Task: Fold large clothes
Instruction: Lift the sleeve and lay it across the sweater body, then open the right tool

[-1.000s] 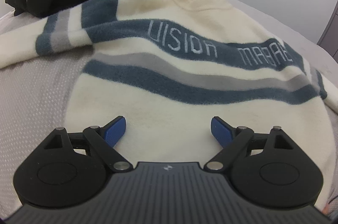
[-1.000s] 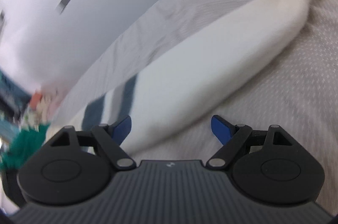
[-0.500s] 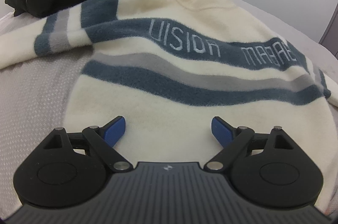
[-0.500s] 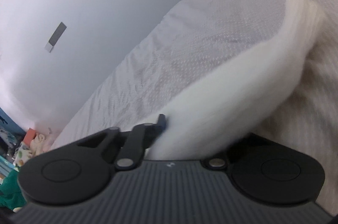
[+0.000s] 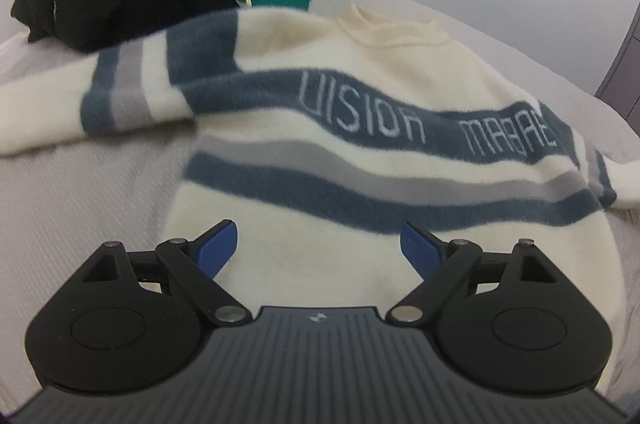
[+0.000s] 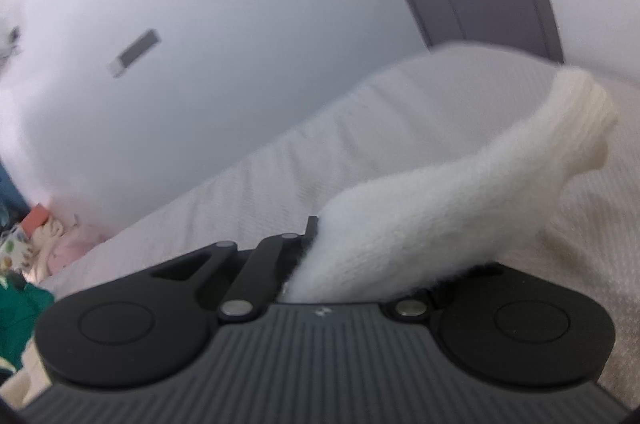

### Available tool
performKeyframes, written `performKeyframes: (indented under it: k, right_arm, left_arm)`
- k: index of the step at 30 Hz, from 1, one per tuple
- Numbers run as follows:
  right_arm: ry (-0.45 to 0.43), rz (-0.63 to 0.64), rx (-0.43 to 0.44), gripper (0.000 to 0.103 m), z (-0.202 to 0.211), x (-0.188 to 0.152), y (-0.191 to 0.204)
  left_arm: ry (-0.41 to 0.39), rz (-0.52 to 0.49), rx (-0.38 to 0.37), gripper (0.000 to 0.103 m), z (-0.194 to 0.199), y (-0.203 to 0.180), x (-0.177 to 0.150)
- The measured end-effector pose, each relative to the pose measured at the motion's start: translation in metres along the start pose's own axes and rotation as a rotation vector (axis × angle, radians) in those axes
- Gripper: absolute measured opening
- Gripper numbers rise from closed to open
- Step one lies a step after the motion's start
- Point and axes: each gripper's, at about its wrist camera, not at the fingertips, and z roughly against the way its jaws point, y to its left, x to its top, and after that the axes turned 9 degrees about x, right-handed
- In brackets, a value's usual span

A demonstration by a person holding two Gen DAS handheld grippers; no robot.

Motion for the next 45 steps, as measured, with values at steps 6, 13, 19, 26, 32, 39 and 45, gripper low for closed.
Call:
performKeyframes:
  k: [6, 13, 19, 26, 32, 39, 45]
  right_arm:
    - [-0.076, 0.187, 0.090, 0.010, 0.033, 0.007, 0.096]
    - [-0.082, 0.380, 0.263, 0.010, 0.088, -0.002, 0.217]
    - [-0.068, 0.516, 0.416, 0.010, 0.122, -0.033, 0.304]
    - [0.016, 0.685, 0.561, 0.011, 0.144, -0.105, 0.371]
    - [0.155, 0.910, 0.662, 0.011, 0.159, -0.203, 0.407]
    - [0.371, 1.039, 0.687, 0.013, 0.161, -0.286, 0.404]
    - [0.467, 1.085, 0.692, 0.018, 0.147, -0.303, 0.401]
  left_arm:
    - [0.006, -0.018, -0.084, 0.091, 0.006, 0.021, 0.019]
    - [-0.055, 0.019, -0.029, 0.091, 0.017, 0.057, 0.031]
    - [-0.112, 0.095, -0.085, 0.091, 0.042, 0.097, 0.032]
    - [-0.157, 0.187, -0.126, 0.091, 0.065, 0.138, 0.028]
    - [-0.147, 0.280, -0.160, 0.091, 0.070, 0.165, 0.023]
    - [-0.146, 0.296, -0.178, 0.091, 0.068, 0.166, 0.021]
    - [-0.139, 0.312, -0.181, 0.091, 0.056, 0.166, 0.021]
